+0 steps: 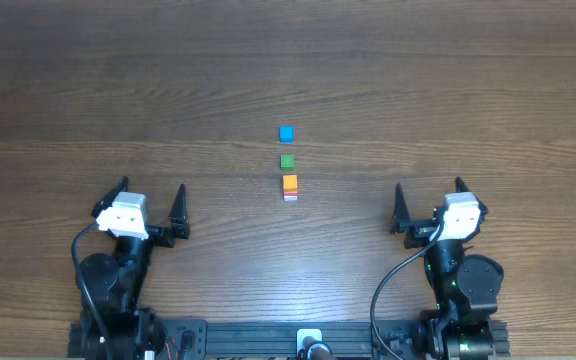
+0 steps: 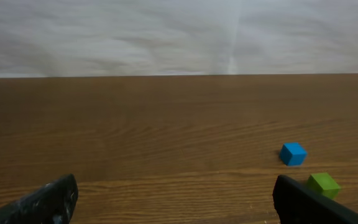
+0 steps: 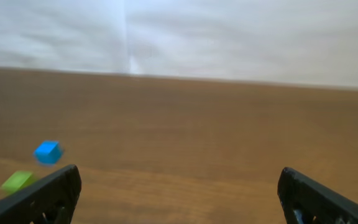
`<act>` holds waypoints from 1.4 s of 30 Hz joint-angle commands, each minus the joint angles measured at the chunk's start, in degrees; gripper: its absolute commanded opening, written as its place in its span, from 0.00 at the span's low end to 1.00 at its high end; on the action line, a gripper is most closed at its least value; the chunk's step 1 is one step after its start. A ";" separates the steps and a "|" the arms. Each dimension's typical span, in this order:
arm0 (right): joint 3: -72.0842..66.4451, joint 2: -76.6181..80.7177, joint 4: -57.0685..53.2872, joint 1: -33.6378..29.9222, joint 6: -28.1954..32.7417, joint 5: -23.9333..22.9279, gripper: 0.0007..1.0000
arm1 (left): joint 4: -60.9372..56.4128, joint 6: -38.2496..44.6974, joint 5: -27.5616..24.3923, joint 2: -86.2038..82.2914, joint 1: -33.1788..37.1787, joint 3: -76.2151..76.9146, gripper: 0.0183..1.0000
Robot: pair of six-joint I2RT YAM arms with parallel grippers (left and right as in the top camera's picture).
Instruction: Stack Cubes
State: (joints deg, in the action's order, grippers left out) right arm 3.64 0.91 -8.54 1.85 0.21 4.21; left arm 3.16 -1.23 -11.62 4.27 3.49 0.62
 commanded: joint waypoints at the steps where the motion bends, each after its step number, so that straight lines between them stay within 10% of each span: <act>1: 5.64 -0.57 -4.50 -0.24 -3.61 4.17 0.99 | 0.09 1.03 -0.55 -0.48 -0.22 -0.31 1.00; 20: 81.44 51.15 -49.24 4.44 -4.90 8.24 0.99 | 0.09 1.03 -0.57 -0.48 -0.22 -0.31 1.00; 29: 109.35 80.91 -63.49 27.63 -12.17 -10.51 0.99 | 0.09 1.03 -0.55 -0.48 -0.22 -0.31 1.00; 42: 114.95 107.49 -62.71 29.79 -27.19 -9.60 0.99 | 0.09 1.03 -0.55 -0.48 -0.22 -0.31 1.00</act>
State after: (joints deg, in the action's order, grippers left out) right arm 117.21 105.62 -71.46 30.46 -20.29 -4.19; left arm 3.18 -1.06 -11.64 4.21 3.49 0.62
